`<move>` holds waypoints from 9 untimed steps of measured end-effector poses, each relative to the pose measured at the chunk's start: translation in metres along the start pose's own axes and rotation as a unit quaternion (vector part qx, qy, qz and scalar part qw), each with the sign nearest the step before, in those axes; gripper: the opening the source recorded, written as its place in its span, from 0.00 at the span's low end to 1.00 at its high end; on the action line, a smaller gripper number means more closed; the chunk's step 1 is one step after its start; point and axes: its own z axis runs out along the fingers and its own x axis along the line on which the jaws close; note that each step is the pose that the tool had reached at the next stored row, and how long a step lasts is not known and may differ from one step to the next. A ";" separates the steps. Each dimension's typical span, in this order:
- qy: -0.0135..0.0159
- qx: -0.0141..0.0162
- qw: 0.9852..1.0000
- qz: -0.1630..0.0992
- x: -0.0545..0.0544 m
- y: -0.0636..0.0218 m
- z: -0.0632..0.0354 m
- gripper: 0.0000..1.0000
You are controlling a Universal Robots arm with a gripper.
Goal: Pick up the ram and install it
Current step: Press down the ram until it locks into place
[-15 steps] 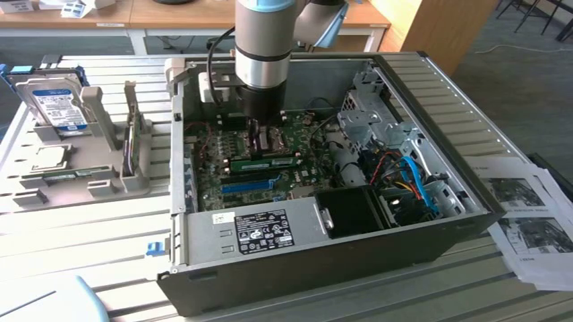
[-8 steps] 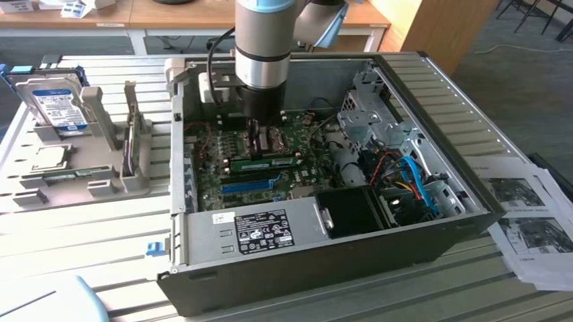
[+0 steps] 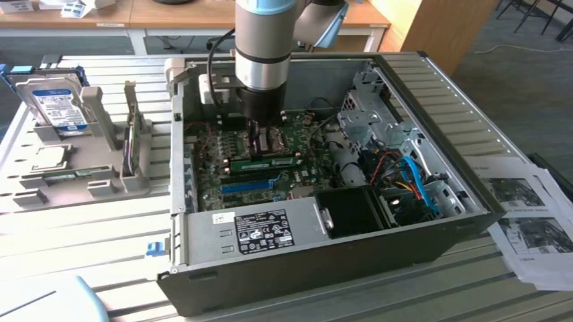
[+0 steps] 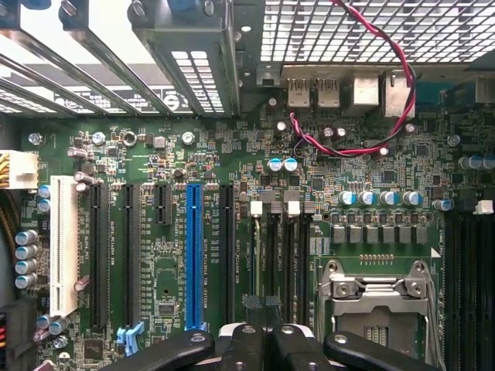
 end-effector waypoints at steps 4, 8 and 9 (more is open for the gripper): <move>0.000 0.000 1.000 0.000 0.000 0.0000 0.0010 0.09; 0.000 0.000 1.000 0.000 0.000 0.0000 0.0019 0.09; 0.000 0.000 1.000 0.000 0.000 0.0000 0.0022 0.09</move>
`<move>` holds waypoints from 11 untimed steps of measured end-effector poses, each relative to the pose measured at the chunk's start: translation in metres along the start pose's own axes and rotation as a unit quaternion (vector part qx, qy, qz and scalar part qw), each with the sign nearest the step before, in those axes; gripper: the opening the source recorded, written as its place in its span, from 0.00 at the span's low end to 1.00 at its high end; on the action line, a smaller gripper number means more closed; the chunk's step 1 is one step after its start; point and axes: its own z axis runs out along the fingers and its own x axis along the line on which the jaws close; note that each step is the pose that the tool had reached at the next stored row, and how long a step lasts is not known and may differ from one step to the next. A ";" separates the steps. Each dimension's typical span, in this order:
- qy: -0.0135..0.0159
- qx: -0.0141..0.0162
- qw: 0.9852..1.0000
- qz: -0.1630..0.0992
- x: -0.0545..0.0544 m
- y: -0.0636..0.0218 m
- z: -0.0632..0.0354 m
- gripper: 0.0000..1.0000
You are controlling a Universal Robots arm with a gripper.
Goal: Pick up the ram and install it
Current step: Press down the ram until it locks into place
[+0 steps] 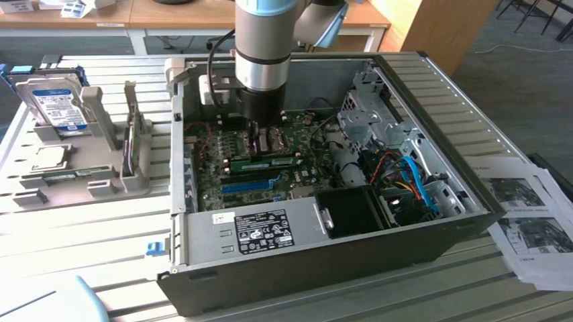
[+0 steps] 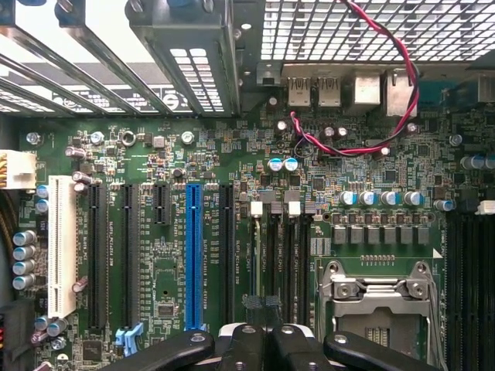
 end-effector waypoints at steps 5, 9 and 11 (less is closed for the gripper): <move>0.000 0.000 1.000 0.000 0.000 0.0000 0.0002 0.09; 0.000 0.000 1.000 0.000 0.000 0.0000 0.0007 0.09; 0.000 0.000 1.000 0.000 0.000 0.0000 0.0012 0.09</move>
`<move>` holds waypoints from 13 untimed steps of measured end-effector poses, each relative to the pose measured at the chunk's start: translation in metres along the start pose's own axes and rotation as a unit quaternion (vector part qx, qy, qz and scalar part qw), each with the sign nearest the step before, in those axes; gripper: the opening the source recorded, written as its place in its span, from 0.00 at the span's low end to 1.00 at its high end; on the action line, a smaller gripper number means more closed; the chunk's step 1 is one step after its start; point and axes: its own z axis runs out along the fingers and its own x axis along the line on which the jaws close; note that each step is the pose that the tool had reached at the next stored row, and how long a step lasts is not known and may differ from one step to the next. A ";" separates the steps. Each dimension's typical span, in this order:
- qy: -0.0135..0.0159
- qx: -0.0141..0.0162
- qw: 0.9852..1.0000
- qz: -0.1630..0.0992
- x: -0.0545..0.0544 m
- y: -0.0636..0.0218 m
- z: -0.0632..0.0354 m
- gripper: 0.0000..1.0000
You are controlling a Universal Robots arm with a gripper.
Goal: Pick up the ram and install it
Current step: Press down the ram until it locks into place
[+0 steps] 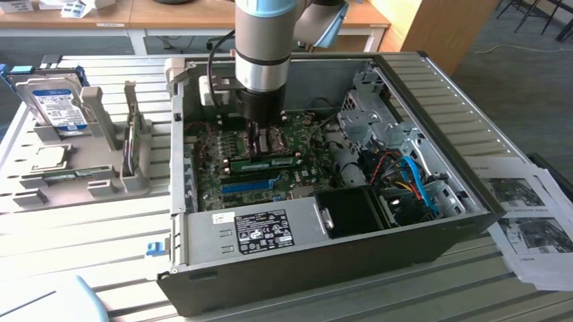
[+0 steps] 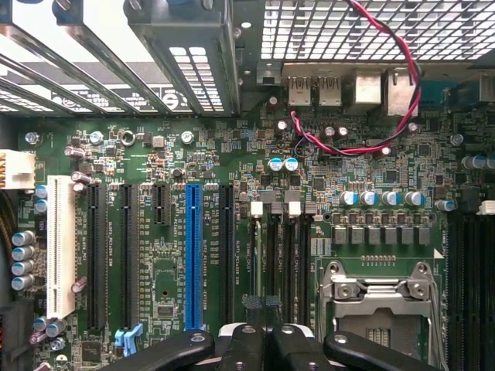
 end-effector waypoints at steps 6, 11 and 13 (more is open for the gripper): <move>0.000 0.000 1.000 0.000 0.000 0.0000 0.0003 0.09; 0.000 0.000 1.000 0.000 0.000 0.0000 0.0010 0.09; 0.000 0.000 1.000 0.000 0.000 0.0000 0.0013 0.09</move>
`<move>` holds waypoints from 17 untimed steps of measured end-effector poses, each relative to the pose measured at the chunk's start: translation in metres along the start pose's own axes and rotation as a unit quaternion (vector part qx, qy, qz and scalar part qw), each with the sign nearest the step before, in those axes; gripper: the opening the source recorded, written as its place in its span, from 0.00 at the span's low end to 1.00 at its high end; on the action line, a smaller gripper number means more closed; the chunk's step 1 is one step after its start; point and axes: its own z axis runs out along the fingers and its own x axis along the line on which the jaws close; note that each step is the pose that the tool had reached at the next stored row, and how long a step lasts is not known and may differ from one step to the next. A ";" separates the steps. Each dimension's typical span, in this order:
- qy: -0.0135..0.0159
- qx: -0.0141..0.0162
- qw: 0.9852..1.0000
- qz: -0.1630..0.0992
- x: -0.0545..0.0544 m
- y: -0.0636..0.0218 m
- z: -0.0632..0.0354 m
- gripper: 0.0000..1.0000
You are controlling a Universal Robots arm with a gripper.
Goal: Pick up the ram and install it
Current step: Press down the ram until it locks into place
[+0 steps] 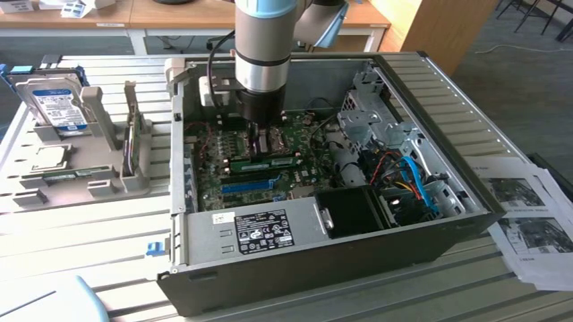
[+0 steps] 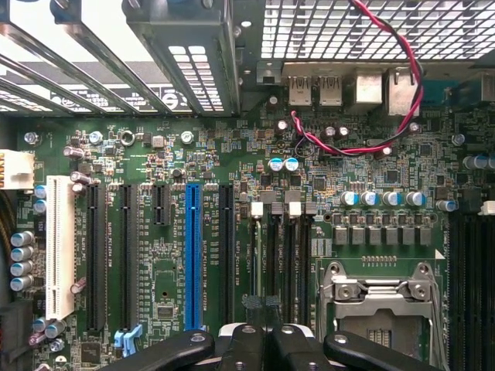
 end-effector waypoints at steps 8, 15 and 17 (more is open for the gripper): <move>0.000 0.000 1.000 0.000 0.000 0.0000 0.0006 0.09; 0.000 0.000 1.000 0.000 0.000 0.0000 0.0014 0.09; 0.000 0.000 1.000 0.000 0.000 0.0000 0.0017 0.09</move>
